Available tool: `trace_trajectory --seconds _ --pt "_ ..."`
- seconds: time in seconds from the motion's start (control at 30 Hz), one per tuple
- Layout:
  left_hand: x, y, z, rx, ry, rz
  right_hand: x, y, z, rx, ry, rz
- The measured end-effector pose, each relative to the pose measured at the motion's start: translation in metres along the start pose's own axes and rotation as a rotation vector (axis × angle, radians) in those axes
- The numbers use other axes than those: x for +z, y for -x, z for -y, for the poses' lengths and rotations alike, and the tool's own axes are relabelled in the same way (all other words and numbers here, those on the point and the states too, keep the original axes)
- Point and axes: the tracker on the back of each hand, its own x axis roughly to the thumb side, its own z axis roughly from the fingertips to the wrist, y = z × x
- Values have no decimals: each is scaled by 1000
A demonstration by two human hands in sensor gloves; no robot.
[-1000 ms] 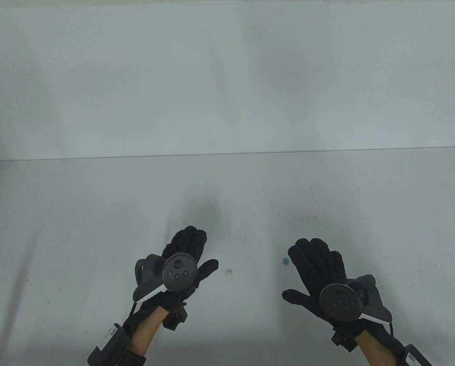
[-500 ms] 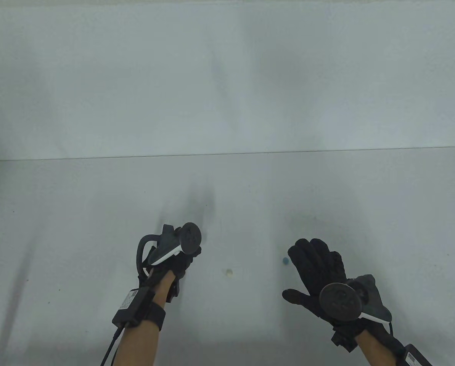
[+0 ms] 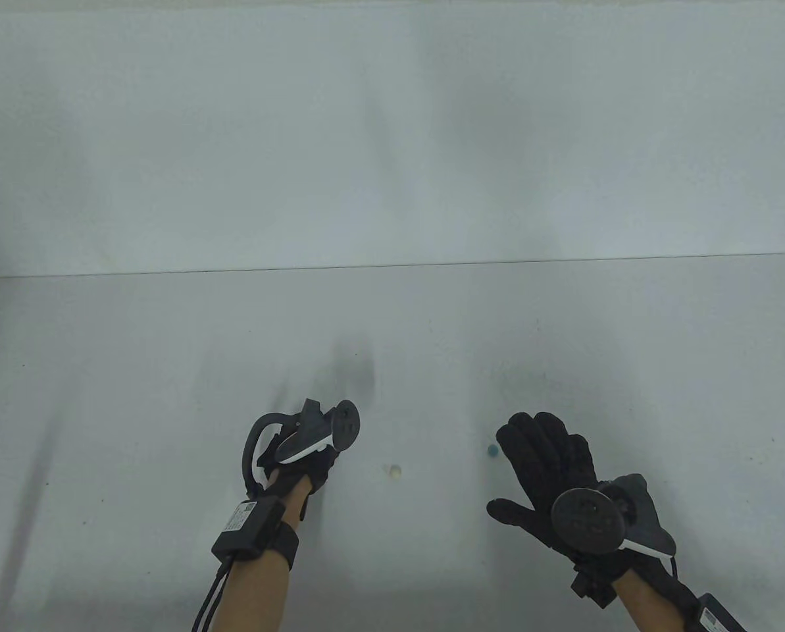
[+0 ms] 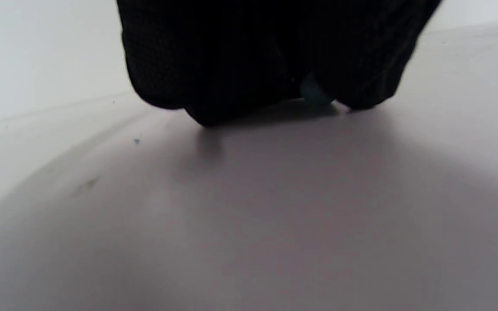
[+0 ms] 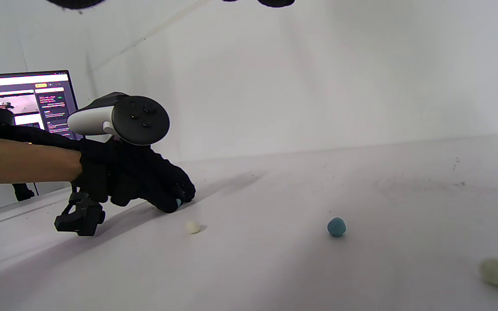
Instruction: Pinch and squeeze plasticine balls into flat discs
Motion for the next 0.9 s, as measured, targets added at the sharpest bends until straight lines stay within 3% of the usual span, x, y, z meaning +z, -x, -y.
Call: trace_trajectory --seconds 0.23,0.4,0.53,0.73,0.9 --pt "1 2 -1 16 -10 -8 0 0 1 -4 9 0" --pt "14 14 -15 204 -22 -33 0 1 1 -9 9 1" --pt "37 30 -33 518 -72 -24 1 0 2 -10 20 10" --pt "73 36 -48 1060 -74 94 2 2 4 -18 34 2" --pt "94 26 -48 1320 -53 163 1 2 4 -27 31 -2"
